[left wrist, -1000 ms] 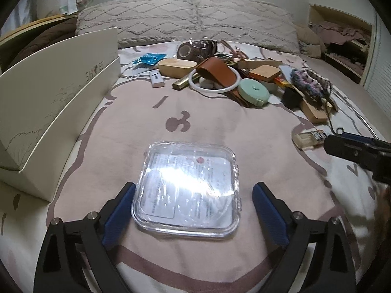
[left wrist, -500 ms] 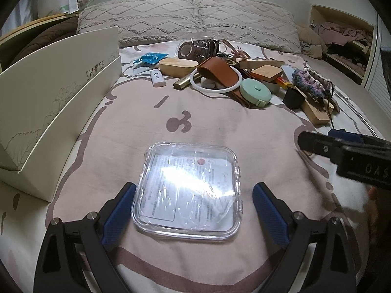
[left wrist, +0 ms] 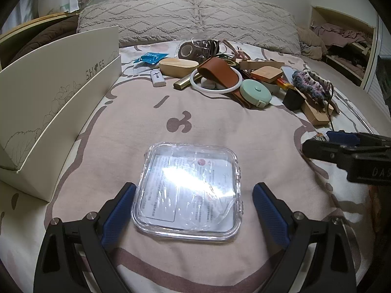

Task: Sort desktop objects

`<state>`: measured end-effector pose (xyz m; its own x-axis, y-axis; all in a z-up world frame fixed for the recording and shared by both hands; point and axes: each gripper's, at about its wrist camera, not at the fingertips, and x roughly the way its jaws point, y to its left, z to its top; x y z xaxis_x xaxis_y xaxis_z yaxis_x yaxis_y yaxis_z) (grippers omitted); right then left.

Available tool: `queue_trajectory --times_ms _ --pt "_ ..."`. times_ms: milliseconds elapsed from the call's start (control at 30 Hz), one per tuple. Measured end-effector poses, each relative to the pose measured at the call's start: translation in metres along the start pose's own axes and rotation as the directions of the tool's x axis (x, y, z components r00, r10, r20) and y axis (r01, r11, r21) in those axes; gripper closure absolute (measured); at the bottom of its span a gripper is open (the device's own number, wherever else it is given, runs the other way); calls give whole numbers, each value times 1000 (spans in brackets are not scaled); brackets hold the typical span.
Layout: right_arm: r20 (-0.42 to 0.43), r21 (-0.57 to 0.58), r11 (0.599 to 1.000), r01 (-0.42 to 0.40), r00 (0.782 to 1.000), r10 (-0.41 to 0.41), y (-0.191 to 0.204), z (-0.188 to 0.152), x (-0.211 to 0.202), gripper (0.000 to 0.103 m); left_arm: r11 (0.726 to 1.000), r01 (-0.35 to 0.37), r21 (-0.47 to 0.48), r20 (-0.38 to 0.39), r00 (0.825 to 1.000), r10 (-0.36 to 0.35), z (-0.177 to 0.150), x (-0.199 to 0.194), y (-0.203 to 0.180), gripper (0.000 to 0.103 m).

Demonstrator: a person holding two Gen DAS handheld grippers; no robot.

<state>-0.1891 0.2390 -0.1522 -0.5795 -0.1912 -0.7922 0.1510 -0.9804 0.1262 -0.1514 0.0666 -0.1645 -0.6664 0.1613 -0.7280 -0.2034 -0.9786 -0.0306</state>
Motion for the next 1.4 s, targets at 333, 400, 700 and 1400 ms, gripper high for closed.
queue_trajectory --times_ms 333,400,700,1400 --pt "-28 -107 994 -7 1000 4 4 0 9 18 1000 1 -2 0 1000 -1 0 0 0 6" --pt "-16 -87 996 -16 1000 15 1 -1 7 18 1000 1 -1 -2 1000 -1 0 0 0 6" --pt "34 -110 993 40 999 -36 13 -12 3 23 1000 5 -3 -5 1000 -5 4 2 -1 12" --pt "76 -93 995 48 996 -41 26 -22 -16 23 1000 4 -27 23 1000 -3 15 -16 5 26"
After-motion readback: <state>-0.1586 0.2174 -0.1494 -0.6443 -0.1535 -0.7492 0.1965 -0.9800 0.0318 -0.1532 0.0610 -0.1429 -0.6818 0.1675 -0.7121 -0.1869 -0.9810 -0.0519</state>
